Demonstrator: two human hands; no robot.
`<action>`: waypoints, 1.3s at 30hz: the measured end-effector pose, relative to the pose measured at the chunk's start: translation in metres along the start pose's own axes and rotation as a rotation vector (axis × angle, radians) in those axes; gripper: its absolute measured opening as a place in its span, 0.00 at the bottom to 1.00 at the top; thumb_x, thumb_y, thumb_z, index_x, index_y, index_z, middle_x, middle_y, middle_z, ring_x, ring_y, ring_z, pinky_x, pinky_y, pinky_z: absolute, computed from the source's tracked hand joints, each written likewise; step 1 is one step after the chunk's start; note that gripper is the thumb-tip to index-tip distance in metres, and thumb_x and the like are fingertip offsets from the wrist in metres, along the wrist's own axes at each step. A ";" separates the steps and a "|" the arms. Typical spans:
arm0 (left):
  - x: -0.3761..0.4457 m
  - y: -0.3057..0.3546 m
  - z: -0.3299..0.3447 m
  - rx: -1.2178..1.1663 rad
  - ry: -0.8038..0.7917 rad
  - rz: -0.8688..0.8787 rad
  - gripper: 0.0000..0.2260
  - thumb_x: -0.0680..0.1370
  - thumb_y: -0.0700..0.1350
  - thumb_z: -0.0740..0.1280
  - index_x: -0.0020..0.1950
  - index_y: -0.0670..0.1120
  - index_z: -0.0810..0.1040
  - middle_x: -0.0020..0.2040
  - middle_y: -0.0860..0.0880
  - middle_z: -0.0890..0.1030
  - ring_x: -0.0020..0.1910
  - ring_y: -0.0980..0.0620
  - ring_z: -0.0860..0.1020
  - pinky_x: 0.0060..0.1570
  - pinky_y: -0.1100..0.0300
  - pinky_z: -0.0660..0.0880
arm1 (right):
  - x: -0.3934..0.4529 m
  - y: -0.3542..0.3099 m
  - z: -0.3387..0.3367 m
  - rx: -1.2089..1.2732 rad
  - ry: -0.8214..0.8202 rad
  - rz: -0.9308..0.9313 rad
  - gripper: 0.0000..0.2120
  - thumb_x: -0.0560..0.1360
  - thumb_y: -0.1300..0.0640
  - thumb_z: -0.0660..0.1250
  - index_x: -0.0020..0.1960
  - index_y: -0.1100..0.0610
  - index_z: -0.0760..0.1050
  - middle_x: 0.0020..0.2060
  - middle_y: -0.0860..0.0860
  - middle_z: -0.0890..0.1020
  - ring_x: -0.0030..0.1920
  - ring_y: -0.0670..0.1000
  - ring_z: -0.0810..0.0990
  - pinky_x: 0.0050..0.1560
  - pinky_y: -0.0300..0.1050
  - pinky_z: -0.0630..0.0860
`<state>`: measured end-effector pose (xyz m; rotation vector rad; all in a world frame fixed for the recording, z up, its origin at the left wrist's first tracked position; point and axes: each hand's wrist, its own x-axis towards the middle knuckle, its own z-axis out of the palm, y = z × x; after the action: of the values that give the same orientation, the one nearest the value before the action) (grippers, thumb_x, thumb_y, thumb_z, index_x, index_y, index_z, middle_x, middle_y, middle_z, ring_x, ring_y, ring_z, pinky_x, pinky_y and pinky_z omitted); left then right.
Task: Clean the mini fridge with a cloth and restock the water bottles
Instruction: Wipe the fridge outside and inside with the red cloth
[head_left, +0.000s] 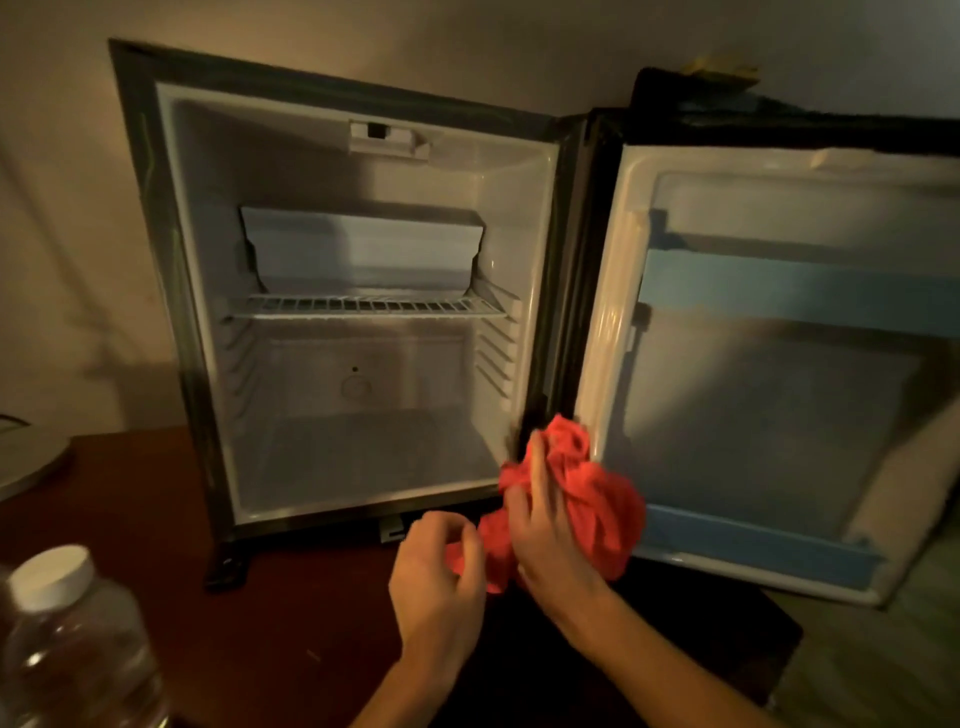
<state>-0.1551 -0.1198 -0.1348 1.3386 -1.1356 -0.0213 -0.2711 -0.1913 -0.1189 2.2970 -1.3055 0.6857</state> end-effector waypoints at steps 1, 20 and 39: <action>-0.002 -0.003 -0.003 0.034 -0.015 0.004 0.07 0.73 0.54 0.60 0.41 0.54 0.74 0.37 0.57 0.77 0.39 0.56 0.77 0.41 0.50 0.76 | -0.013 -0.002 0.010 0.018 -0.038 0.008 0.21 0.73 0.66 0.60 0.66 0.66 0.68 0.76 0.69 0.49 0.76 0.68 0.54 0.69 0.62 0.66; -0.003 -0.001 -0.020 0.216 -0.095 -0.023 0.02 0.74 0.50 0.63 0.41 0.55 0.74 0.38 0.57 0.77 0.39 0.54 0.76 0.40 0.55 0.72 | -0.048 -0.020 0.002 0.396 -0.125 0.258 0.22 0.65 0.67 0.71 0.58 0.61 0.71 0.71 0.65 0.67 0.61 0.61 0.78 0.57 0.48 0.76; -0.019 0.007 -0.004 0.283 -0.182 0.025 0.03 0.76 0.47 0.68 0.43 0.53 0.76 0.40 0.57 0.78 0.41 0.55 0.76 0.40 0.54 0.73 | -0.047 -0.005 -0.012 0.742 -0.181 0.283 0.15 0.73 0.56 0.67 0.57 0.55 0.68 0.62 0.57 0.74 0.59 0.56 0.76 0.59 0.48 0.72</action>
<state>-0.1662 -0.1037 -0.1404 1.5975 -1.3459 0.0380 -0.2899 -0.1510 -0.1378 2.8142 -1.6886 1.2516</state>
